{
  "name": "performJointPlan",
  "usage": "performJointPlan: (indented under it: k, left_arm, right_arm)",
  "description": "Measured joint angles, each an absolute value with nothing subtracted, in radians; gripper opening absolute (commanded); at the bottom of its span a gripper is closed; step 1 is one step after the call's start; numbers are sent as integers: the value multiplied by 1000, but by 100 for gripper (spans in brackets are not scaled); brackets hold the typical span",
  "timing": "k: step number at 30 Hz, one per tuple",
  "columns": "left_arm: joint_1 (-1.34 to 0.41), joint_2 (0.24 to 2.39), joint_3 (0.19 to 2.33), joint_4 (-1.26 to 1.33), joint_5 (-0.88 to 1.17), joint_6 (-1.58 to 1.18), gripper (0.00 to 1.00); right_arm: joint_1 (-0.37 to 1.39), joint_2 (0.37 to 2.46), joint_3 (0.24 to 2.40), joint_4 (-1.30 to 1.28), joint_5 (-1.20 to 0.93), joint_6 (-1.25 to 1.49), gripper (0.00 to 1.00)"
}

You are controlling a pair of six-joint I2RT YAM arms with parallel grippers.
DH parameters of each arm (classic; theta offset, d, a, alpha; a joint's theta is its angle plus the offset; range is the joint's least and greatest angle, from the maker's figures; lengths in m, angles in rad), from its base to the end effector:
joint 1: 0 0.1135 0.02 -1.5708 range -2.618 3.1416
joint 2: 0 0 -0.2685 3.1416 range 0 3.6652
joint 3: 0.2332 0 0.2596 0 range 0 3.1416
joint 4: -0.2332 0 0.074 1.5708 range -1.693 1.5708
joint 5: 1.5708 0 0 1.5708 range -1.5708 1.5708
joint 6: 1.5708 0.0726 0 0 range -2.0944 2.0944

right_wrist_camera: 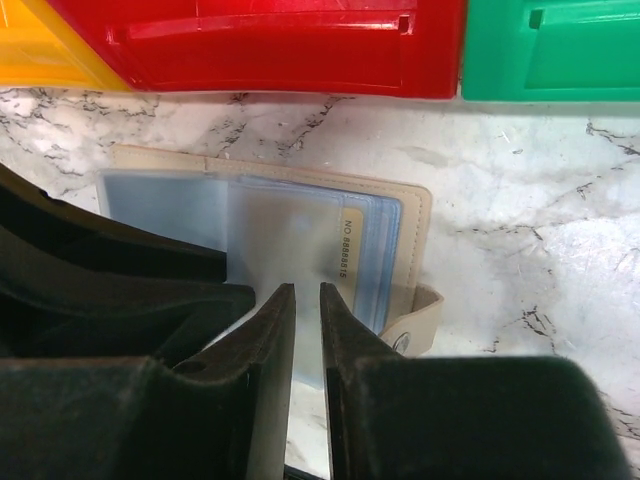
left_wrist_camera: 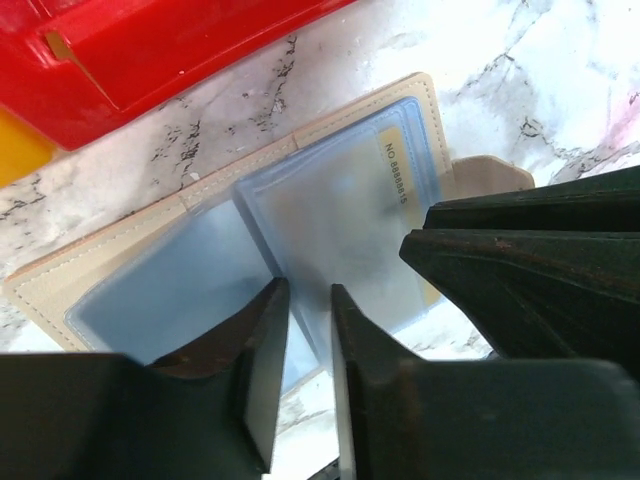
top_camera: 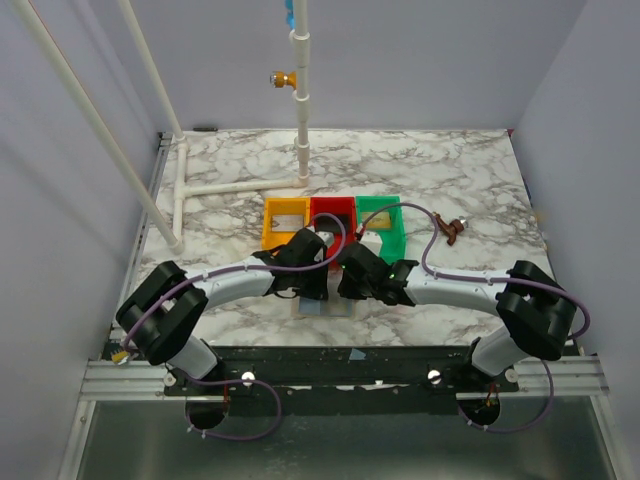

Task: Take the credit cards out of the card holder
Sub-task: Remove the credit card from the card holder.

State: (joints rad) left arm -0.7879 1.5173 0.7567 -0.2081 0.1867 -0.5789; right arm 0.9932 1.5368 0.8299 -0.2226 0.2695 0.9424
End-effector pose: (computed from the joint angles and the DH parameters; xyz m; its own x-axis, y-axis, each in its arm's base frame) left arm 0.2107 -0.2309 0.1312 -0.9082 0.1506 -0.3904 0.3271 0.8374 -0.4379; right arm 0.1953 0.2643 0.1480 -0.8401 0.1391 -0.5243 -0.0696 0.9309 0.3585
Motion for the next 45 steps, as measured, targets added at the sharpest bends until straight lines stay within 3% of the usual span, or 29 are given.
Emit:
performJointPlan:
  k: [6, 15, 28, 32, 39, 45]
  left_arm:
    - [-789, 1517, 757, -213, 167, -565, 0]
    - [-744, 1495, 710, -165, 210, -579, 0]
    - [-562, 1425, 490, 118, 514, -725, 0]
    - [-557, 1396, 460, 181, 575, -765, 0]
    - [-528, 1370, 422, 283, 650, -823, 0]
    - [-518, 1374, 400, 337, 680, -862, 0]
  right_arm:
    - [993, 1537, 831, -226, 269, 941, 33]
    - [993, 1568, 859, -224, 256, 931, 35]
    - [993, 1579, 863, -194, 234, 930, 36]
    - [993, 1579, 863, -173, 216, 930, 46]
    - [979, 1583, 859, -134, 191, 934, 54]
    - [954, 1572, 809, -79, 168, 945, 43]
